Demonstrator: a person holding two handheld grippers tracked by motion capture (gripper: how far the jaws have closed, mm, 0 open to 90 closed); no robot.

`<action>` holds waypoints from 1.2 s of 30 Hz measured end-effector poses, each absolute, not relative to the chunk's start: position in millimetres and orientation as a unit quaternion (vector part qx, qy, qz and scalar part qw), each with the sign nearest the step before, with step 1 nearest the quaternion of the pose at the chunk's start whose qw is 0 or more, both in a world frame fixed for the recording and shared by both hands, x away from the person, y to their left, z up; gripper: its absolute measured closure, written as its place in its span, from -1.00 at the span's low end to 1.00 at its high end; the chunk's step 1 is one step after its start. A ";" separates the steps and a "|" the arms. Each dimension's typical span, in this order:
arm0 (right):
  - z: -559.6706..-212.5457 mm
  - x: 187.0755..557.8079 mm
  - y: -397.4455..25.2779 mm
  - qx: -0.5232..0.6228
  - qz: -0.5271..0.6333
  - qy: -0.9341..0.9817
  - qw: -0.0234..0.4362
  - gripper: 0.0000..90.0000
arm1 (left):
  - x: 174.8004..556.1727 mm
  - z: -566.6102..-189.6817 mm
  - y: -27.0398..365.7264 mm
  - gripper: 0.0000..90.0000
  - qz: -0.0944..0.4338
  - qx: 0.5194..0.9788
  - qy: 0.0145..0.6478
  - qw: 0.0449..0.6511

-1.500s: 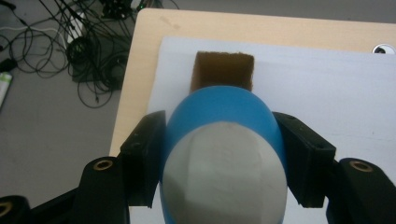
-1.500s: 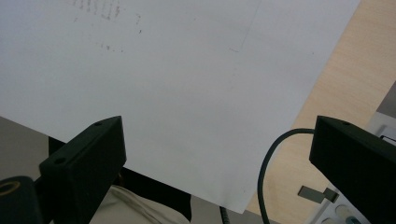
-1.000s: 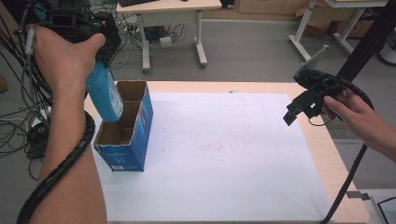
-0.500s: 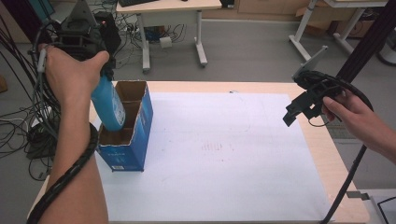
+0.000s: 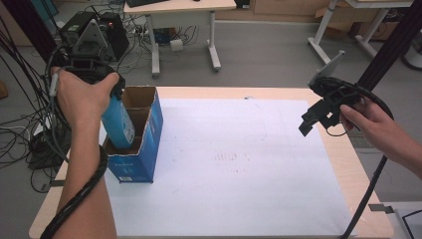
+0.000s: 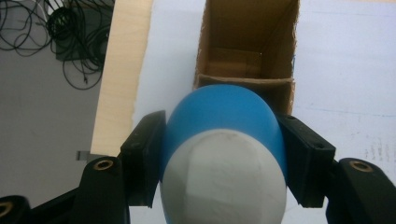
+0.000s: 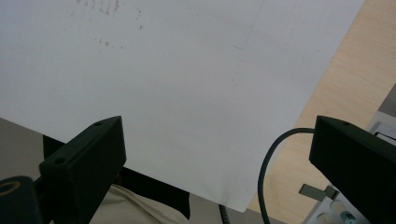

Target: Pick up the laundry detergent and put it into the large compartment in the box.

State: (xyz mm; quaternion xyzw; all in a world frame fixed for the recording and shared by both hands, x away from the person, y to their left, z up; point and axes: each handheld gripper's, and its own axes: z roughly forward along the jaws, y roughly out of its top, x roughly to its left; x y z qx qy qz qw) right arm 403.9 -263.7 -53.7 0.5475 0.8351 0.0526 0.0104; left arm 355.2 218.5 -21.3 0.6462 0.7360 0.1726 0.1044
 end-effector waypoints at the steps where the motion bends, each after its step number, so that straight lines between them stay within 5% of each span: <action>1: -53.9 403.6 -263.1 0.547 0.053 0.835 0.010 -0.92 | 354.9 -23.6 218.6 -0.14 0.173 0.647 0.735 0.104; 36: -65.7 409.4 -253.9 0.546 0.044 0.837 0.002 -0.92 | 365.4 -79.3 212.3 -0.14 0.155 0.666 0.723 0.093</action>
